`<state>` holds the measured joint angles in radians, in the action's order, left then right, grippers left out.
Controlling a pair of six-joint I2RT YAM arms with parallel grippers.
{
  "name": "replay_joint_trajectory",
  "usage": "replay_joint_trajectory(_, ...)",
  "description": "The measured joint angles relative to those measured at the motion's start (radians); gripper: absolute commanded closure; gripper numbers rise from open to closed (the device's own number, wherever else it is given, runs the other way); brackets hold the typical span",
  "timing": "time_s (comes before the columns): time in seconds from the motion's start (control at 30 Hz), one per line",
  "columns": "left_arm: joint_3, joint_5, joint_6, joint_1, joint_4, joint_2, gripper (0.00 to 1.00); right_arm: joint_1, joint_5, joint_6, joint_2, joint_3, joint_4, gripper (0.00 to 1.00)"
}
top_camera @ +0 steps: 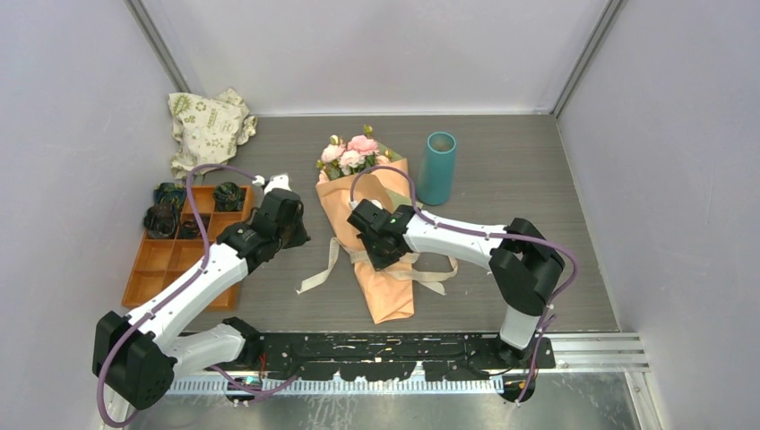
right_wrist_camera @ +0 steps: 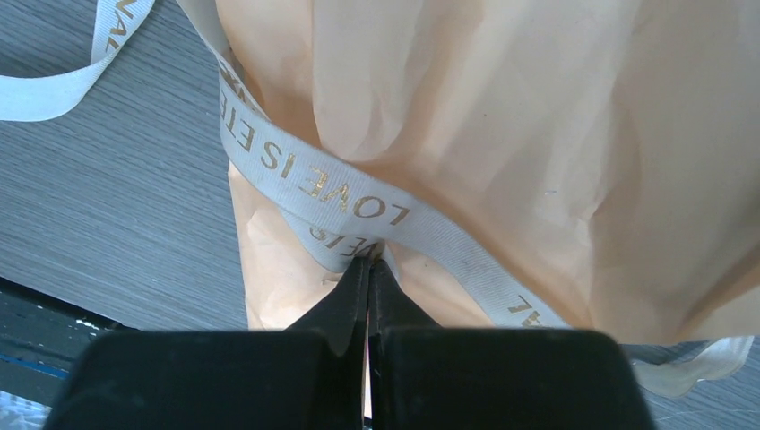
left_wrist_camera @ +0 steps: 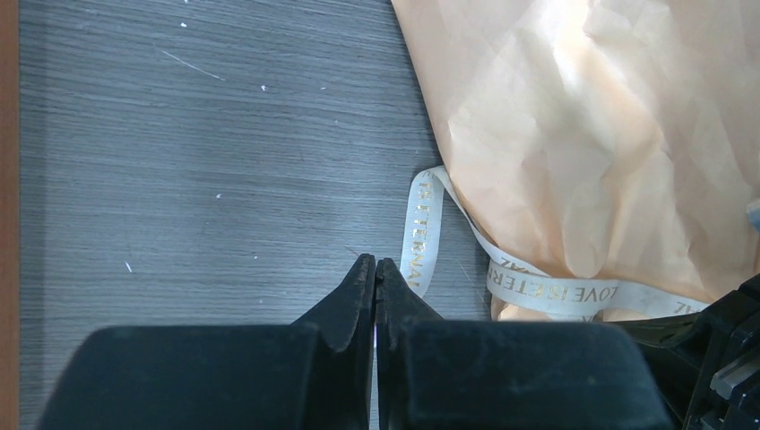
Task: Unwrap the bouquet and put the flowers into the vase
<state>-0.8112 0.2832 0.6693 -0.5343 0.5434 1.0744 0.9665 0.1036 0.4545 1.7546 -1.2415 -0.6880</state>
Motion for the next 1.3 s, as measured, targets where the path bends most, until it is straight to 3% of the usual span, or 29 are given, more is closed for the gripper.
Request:
replay_joint_trajectory(0.23, 0.0, 0.0, 0.0, 0.0, 0.0, 0.0, 0.99, 0.0, 0.07, 0.006, -0.05, 0.0, -0.043, 0.99)
replay_joint_trajectory(0.53, 0.0, -0.008, 0.0, 0.0, 0.0, 0.0, 0.99, -0.051, 0.269, 0.037, -0.304, 0.001, -0.17, 0.99)
replay_joint_trajectory(0.57, 0.0, -0.008, 0.0, 0.0, 0.0, -0.001, 0.99, -0.071, 0.291, 0.039, -0.331, 0.003, -0.19, 0.97)
replay_joint_trajectory(0.63, 0.0, -0.01, 0.0, 0.0, 0.0, -0.006, 0.99, -0.103, 0.322, 0.04, -0.377, 0.01, -0.222, 0.78)
replay_joint_trajectory(0.7, 0.0, -0.014, 0.0, 0.0, 0.0, -0.014, 0.99, -0.131, 0.335, 0.037, -0.417, 0.019, -0.253, 0.67)
replay_joint_trajectory(0.83, 0.001, -0.024, 0.002, 0.0, -0.004, -0.018, 1.0, -0.106, 0.315, 0.031, -0.428, 0.019, -0.28, 0.55)
replay_joint_trajectory(0.93, 0.001, -0.035, 0.003, 0.0, -0.008, -0.011, 1.0, -0.039, 0.293, 0.029, -0.381, 0.019, -0.274, 0.48)
replay_joint_trajectory(1.13, 0.001, -0.048, 0.004, 0.0, -0.014, -0.005, 1.0, 0.074, 0.249, 0.017, -0.235, 0.019, -0.246, 0.46)
replay_joint_trajectory(1.3, 0.001, -0.048, 0.004, 0.0, -0.014, -0.006, 1.0, 0.09, 0.238, -0.015, -0.168, 0.019, -0.24, 0.46)
